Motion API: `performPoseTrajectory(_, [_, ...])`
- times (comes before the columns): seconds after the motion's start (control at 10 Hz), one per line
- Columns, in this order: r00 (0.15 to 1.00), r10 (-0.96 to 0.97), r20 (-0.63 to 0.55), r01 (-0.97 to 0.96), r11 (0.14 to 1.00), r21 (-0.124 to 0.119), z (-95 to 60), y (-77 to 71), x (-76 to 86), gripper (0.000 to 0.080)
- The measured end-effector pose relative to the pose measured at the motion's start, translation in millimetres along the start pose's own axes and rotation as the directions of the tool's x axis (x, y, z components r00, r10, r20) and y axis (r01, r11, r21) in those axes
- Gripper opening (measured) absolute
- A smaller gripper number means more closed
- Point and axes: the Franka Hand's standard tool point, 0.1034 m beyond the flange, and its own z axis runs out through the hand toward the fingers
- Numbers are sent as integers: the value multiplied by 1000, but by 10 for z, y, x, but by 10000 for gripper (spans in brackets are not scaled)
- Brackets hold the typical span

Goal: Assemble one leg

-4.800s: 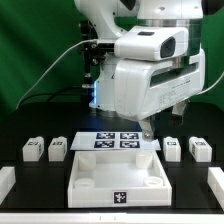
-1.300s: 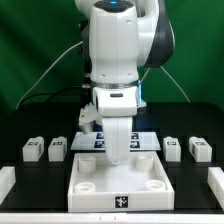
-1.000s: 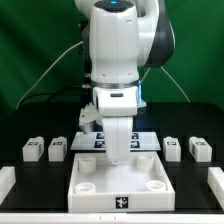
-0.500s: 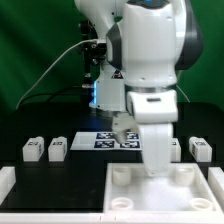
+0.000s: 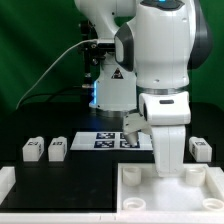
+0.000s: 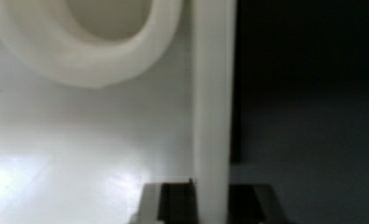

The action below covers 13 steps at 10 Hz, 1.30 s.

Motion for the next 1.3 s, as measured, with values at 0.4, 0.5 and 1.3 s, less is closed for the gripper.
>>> performPoseTrajectory(0.4, [1000, 2, 0, -2, 1000, 1, 5, -2, -8, 439])
performPoseTrajectory(0.5, [1000, 2, 0, -2, 1000, 1, 5, -2, -9, 567])
performPoseTrajectory(1.3, [1000, 4, 0, -4, 1000, 2, 7, -2, -18, 649])
